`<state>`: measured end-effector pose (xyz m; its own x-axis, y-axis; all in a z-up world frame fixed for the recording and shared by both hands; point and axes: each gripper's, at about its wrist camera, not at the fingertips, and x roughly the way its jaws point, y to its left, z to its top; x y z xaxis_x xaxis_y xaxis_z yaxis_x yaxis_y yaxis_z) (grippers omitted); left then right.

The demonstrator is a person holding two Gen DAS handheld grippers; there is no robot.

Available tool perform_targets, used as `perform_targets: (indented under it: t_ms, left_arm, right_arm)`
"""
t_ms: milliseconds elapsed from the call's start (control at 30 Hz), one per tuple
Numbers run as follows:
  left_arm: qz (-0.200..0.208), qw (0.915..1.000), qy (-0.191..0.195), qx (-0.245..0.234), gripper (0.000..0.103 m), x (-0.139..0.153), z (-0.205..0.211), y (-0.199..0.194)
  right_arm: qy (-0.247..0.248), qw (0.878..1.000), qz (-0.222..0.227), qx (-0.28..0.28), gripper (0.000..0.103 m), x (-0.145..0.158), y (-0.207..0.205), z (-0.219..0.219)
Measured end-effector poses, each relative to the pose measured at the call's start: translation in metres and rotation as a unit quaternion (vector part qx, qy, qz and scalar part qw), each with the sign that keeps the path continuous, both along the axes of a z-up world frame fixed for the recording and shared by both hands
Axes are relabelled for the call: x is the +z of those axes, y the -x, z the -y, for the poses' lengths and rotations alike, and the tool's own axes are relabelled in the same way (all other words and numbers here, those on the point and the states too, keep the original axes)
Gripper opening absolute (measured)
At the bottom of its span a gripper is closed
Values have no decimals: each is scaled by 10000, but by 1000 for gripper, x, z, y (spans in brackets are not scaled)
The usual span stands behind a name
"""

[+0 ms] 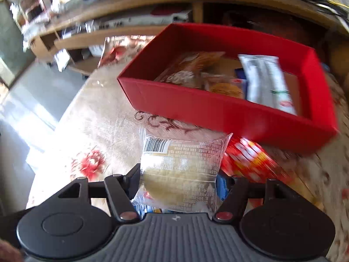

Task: Organize snacks
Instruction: 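Grasp the clear bun bag with the right tool while the left tool holds the Kapron wafer, then lift both held packs and carry them toward the red box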

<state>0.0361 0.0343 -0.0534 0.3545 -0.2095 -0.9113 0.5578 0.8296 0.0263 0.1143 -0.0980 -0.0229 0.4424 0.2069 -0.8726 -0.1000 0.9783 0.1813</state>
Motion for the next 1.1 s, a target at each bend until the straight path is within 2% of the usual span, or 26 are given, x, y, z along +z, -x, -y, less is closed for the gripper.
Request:
perform_targets:
  t_ms: [200, 333, 467, 633, 700, 867, 1100]
  left_arm:
    - [74, 9999, -87, -52, 75, -2, 6, 0]
    - [205, 9995, -255, -33, 85, -3, 9, 3]
    - [61, 9995, -272, 130, 89, -5, 6, -1]
    - [-20, 9998, -101, 162, 70, -2, 6, 1]
    - [25, 9999, -107, 113, 68, 0, 10, 6]
    - [-5, 10000, 3, 37, 67, 3, 9, 9]
    - [144, 9987, 431, 214, 67, 25, 0, 4]
  right_arm:
    - [-172, 9990, 265, -320, 66, 36, 53, 30]
    - [-317, 9974, 340, -544, 66, 42, 79, 45]
    - [-448, 9960, 320, -697, 66, 42, 94, 57]
    - [-447, 9951, 330, -819, 66, 40, 104, 63]
    - [-493, 9945, 316, -874, 66, 39, 108, 65]
    - [-447, 9941, 340, -929, 66, 41, 115, 63]
    - [-275, 9947, 301, -945, 66, 46, 124, 57]
